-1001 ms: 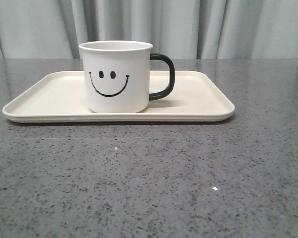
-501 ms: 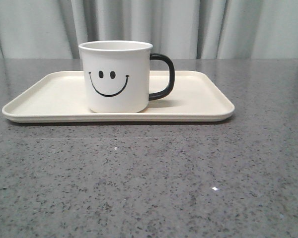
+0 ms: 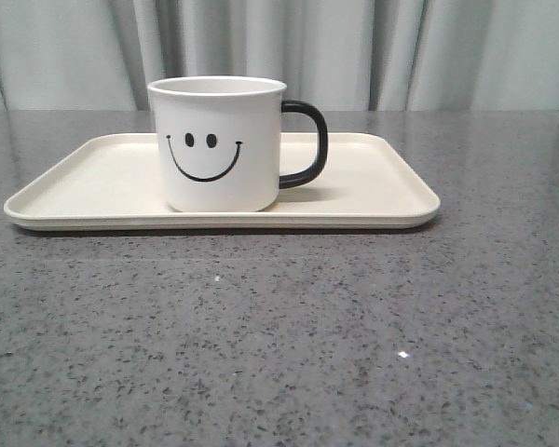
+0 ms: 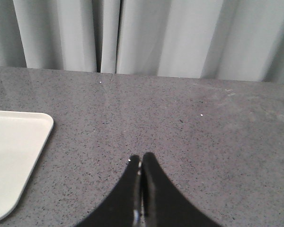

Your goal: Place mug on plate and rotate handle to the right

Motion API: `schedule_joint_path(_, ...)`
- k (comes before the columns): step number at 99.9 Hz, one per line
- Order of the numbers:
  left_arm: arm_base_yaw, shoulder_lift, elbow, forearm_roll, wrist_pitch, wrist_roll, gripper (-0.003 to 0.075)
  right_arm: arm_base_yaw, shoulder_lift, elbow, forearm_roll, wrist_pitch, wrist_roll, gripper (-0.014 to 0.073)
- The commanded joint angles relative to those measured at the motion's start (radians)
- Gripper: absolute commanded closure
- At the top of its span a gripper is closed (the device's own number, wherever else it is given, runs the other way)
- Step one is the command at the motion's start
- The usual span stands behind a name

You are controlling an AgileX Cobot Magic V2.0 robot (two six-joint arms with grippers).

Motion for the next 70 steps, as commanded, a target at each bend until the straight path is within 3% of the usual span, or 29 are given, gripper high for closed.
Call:
schedule_joint_path(1,-0.005,-0.028,0.007,0.002,-0.069,-0.003,0.074,-0.003,0.0,-0.023,0.017,-0.08,-0.001,0.0713)
schedule_joint_path(52,-0.005,-0.028,0.007,0.002,-0.069,-0.003,0.074,0.006,-0.014,-0.023,0.017,-0.08,-0.001,0.0713)
schedule_joint_path(70,-0.005,-0.028,0.007,0.002,-0.069,-0.003,0.074,0.107,-0.071,-0.023,0.017,-0.081,-0.001,0.0713)
